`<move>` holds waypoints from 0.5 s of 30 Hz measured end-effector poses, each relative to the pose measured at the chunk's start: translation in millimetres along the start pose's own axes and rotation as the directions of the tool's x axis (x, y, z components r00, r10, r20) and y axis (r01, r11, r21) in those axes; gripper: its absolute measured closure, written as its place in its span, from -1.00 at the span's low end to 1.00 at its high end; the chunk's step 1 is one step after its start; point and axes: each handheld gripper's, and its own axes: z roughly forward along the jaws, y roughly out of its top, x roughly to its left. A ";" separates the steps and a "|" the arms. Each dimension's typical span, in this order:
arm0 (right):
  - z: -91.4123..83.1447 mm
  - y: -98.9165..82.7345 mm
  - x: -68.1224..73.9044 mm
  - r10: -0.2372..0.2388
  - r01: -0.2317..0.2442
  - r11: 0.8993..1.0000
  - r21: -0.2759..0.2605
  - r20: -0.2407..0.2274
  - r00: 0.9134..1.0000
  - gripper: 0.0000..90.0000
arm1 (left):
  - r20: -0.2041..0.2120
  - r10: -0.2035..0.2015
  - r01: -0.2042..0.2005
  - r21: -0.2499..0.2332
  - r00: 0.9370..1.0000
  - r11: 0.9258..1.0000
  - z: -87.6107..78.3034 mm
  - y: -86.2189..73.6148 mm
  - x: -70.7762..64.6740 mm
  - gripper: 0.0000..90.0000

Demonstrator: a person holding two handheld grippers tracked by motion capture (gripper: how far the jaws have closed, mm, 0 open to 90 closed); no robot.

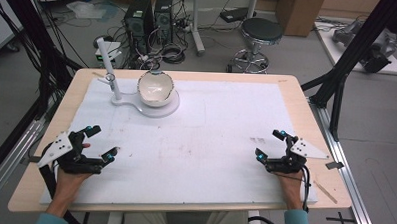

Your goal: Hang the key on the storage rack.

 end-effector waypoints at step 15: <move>0.0 0.0 0.3 0.002 -0.002 1.000 0.001 0.001 1.000 -0.99 | -0.036 0.027 -0.028 -0.009 0.999 1.000 -4.8 -25.4 -6.0 -0.96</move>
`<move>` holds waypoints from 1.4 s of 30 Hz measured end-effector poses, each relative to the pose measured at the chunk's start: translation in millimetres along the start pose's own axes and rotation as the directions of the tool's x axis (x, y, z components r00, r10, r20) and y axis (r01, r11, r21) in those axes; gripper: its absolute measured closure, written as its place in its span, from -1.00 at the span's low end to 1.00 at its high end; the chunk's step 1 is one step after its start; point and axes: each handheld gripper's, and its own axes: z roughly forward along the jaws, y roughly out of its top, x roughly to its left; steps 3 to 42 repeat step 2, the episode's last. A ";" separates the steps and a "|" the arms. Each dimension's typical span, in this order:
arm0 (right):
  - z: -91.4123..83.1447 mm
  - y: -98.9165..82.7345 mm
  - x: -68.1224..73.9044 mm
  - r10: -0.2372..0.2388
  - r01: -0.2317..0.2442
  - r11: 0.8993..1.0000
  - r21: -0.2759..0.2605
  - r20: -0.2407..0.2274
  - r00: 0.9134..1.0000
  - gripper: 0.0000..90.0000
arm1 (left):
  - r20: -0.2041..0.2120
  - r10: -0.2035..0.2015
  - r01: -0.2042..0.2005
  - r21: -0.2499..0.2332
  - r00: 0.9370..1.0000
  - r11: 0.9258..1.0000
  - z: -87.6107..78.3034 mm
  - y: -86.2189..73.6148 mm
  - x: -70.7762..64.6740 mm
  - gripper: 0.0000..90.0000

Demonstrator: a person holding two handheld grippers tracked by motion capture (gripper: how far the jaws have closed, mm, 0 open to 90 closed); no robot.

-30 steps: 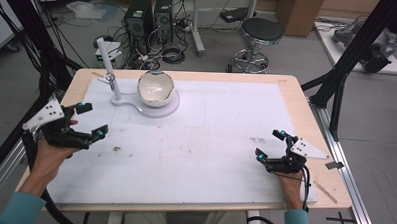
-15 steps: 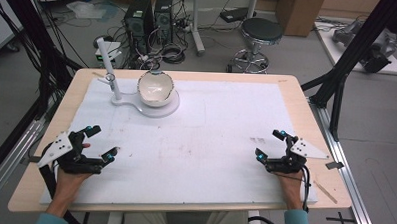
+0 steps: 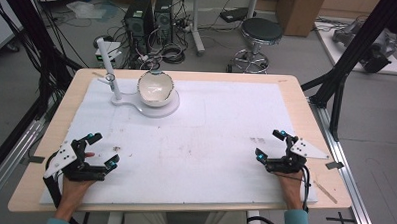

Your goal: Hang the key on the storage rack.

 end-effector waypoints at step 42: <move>0.2 0.1 0.7 -0.007 0.007 1.000 0.002 0.002 1.000 -0.99 | 0.003 0.009 -0.009 0.003 1.000 1.000 -0.3 0.1 0.0 -0.96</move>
